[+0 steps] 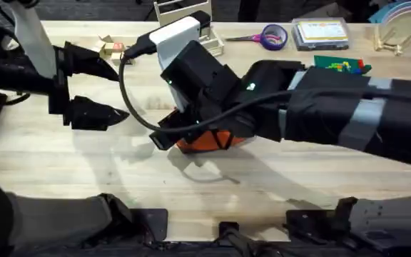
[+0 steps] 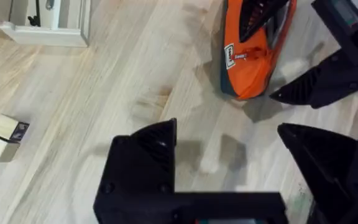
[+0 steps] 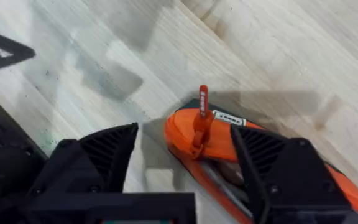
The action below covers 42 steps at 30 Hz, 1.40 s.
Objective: Unzip the bag, pick up the pens from the table one at a time and place them inside, then zip the bag closed.
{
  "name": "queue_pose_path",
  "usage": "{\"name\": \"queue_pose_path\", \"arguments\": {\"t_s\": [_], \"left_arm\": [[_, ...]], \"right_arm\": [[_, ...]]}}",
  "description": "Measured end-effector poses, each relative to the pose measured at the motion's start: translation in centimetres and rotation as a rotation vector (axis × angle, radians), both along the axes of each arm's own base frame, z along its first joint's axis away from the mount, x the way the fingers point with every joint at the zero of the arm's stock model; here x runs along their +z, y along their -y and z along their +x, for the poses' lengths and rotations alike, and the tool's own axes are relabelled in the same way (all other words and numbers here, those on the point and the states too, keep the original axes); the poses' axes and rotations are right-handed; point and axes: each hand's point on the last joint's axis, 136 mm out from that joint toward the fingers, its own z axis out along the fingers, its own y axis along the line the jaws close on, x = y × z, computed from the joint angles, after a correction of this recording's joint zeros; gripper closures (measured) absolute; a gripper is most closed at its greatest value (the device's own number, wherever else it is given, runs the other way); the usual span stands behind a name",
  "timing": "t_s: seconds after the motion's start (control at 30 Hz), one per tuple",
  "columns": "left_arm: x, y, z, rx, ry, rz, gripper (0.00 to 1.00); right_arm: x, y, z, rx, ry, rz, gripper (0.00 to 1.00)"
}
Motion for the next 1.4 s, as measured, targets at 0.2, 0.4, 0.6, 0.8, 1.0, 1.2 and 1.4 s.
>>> {"name": "queue_pose_path", "arguments": {"t_s": [0.2, 0.4, 0.6, 0.8, 1.0, 1.2, 1.4], "left_arm": [[0.0, 0.0, 0.0, 0.0, 0.0, 0.0, 0.006], [0.0, 0.0, 0.0, 0.0, 0.0, 0.0, 0.006], [0.0, 0.0, 0.0, 0.0, 0.0, 0.0, 0.006], [0.0, 0.0, 0.0, 0.0, 0.0, 0.0, 0.006], [0.0, 0.1, -0.2, 0.0, -0.01, -0.006, 0.006], [0.3, 0.5, -0.8, 0.0, -0.044, -0.028, 0.006], [0.5, 0.7, -0.6, 0.006, -0.033, -0.049, 0.006]], "right_arm": [[0.0, 0.0, 0.0, 0.0, 0.0, 0.0, 0.249], [0.0, 0.0, 0.0, -0.001, 0.0, 0.0, 0.524], [0.0, 0.1, 0.1, -0.005, 0.005, -0.003, 0.885], [0.0, 0.2, 0.3, -0.011, 0.013, -0.008, 0.969], [0.0, 0.4, 0.6, -0.02, 0.013, -0.008, 0.97], [0.9, 1.3, 1.7, -0.053, 0.024, 0.009, 0.97], [2.3, 2.0, 2.3, -0.074, 0.039, 0.038, 0.972]]}}
